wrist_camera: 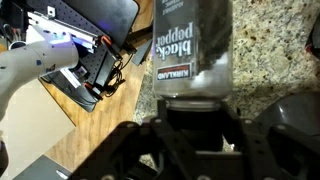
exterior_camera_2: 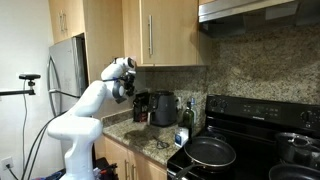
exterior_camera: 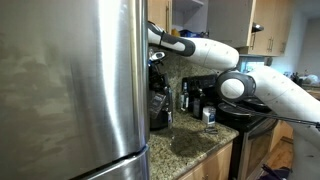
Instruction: Close the drawer of the air fryer, open the right upper cabinet door, remove the black bottle from the cabinet and put it on the countertop
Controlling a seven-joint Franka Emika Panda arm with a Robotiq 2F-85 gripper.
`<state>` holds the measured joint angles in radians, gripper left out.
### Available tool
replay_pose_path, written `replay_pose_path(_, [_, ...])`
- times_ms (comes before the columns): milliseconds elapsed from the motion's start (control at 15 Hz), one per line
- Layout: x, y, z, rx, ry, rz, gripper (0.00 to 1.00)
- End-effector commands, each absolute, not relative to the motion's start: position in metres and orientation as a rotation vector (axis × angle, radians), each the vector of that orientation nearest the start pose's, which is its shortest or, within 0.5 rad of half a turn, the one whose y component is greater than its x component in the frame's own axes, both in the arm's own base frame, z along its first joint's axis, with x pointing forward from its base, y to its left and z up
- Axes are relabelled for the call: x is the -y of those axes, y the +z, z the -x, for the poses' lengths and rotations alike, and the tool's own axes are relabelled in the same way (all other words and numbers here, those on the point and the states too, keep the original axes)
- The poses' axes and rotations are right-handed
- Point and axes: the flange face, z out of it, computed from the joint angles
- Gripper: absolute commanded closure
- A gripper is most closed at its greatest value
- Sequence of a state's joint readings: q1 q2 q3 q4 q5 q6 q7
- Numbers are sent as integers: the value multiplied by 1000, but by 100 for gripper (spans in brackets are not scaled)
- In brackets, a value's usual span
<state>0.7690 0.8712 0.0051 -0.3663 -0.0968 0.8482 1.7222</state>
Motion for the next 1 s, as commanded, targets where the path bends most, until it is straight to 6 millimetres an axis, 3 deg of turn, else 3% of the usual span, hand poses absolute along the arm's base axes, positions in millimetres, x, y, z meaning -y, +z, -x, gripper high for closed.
replay_pose_path(0, [-458, 493, -500, -1914, 70, 3135, 73])
replay_pose_path(267, [-461, 451, -491, -2163, 79, 3147, 73])
replay_pose_path(533, [-439, 373, -517, -2449, 300, 3073, 73])
replay_pose_path(600, [-453, 389, -505, -2348, 165, 3132, 48])
replay_pose_path(667, [-446, 371, -513, -2402, 209, 3116, 48])
replay_pose_path(800, [-437, 355, -524, -2449, 255, 3100, 48])
replay_pose_path(867, [-437, 351, -526, -2520, 140, 3058, 73])
replay_pose_path(933, [-435, 344, -530, -2589, -65, 3023, 73])
